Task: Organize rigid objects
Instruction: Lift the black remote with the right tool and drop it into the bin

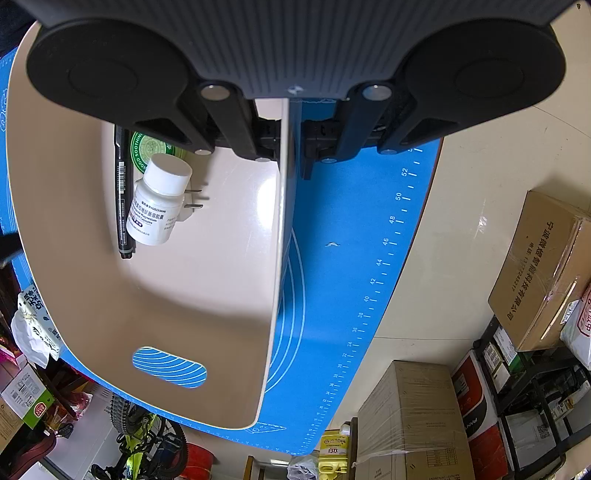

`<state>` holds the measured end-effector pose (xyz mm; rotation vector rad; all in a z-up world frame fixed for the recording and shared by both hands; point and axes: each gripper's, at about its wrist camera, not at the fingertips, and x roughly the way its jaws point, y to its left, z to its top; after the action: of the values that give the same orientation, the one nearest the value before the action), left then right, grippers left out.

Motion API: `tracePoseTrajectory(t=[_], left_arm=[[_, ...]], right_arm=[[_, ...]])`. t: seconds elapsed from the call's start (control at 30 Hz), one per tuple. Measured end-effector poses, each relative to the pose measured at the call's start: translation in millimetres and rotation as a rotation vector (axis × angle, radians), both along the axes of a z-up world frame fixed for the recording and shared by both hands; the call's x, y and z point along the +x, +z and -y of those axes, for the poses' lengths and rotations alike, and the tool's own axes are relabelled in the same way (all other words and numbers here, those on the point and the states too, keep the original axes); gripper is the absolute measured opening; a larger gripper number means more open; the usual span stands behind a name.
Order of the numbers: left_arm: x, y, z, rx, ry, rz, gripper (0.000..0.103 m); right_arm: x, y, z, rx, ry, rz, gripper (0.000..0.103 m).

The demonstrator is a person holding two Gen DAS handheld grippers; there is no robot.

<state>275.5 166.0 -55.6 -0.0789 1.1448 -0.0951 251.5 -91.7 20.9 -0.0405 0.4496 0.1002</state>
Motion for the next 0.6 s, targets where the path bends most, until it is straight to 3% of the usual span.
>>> tracePoseTrajectory(t=[0.37, 0.6], left_arm=[[0.1, -0.4, 0.9, -0.004, -0.001, 0.000, 0.006], [0.1, -0.4, 0.8, -0.004, 0.000, 0.001, 0.006]], right_arm=[[13.8, 31.8, -52.1, 0.014, 0.148, 0.080, 0.052], [20.8, 19.8, -86.1, 0.047, 0.257, -0.011, 0.052]])
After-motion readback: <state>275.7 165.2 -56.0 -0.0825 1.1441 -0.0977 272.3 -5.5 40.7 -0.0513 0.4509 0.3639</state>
